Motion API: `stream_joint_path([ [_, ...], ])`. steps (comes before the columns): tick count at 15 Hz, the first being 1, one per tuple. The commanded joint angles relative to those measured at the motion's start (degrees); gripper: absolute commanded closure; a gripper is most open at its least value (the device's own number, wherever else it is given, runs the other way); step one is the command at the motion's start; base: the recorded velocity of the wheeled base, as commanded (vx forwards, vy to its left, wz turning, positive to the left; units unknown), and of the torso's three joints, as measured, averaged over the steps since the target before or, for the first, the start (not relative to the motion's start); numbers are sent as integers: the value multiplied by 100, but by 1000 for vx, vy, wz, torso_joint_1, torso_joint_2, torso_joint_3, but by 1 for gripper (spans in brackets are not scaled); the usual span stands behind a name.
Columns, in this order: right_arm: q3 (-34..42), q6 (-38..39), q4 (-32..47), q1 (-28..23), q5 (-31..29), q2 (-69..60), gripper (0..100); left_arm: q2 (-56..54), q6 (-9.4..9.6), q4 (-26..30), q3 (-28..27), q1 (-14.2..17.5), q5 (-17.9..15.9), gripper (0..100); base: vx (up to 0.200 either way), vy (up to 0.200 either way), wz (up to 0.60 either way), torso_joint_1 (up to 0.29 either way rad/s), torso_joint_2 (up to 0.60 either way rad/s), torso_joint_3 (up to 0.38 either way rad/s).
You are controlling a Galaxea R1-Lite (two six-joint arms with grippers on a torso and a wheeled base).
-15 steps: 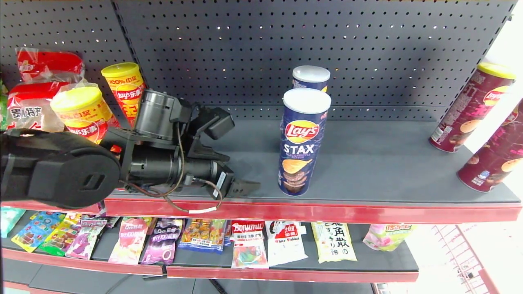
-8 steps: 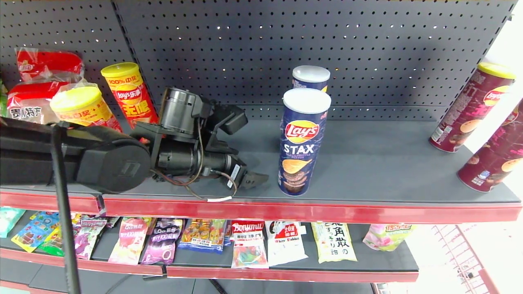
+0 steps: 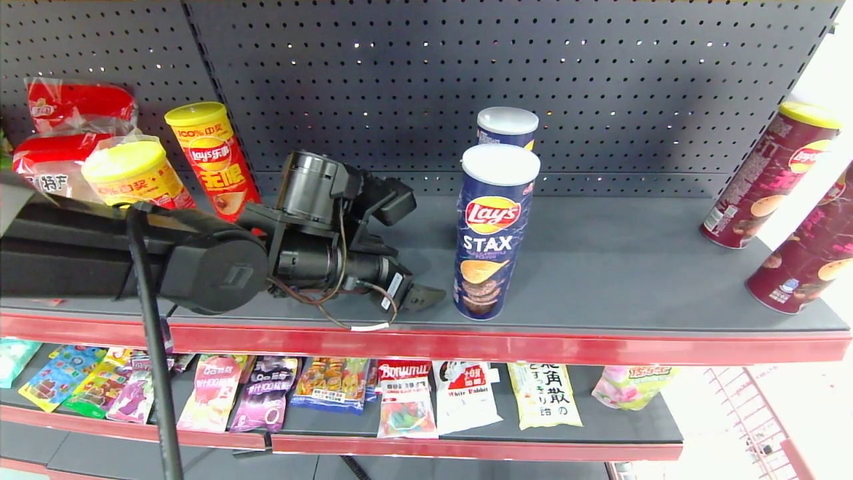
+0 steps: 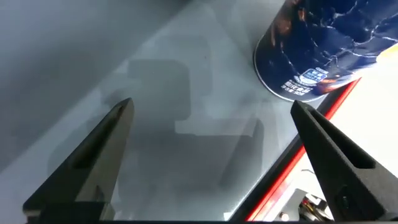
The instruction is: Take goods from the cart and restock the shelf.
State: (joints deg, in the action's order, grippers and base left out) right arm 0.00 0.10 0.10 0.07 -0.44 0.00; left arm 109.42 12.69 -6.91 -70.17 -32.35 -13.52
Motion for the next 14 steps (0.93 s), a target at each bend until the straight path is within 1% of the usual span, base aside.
stream_joint_path([
  [1, 0, -1, -1, 1, 0, 9, 0, 0, 5, -3, -6, -52, -2, 0, 0, 0, 0, 0, 0, 0],
  [5, 0, -1, -1, 1, 0, 9, 0, 106, -3, 6, -190, -104, -2, 0, 0, 0, 0, 0, 0, 0],
  [14, 0, -1, -1, 1, 0, 9, 0, 317, 5, 6, -401, -184, 7, 0, 0, 0, 0, 0, 0, 0],
])
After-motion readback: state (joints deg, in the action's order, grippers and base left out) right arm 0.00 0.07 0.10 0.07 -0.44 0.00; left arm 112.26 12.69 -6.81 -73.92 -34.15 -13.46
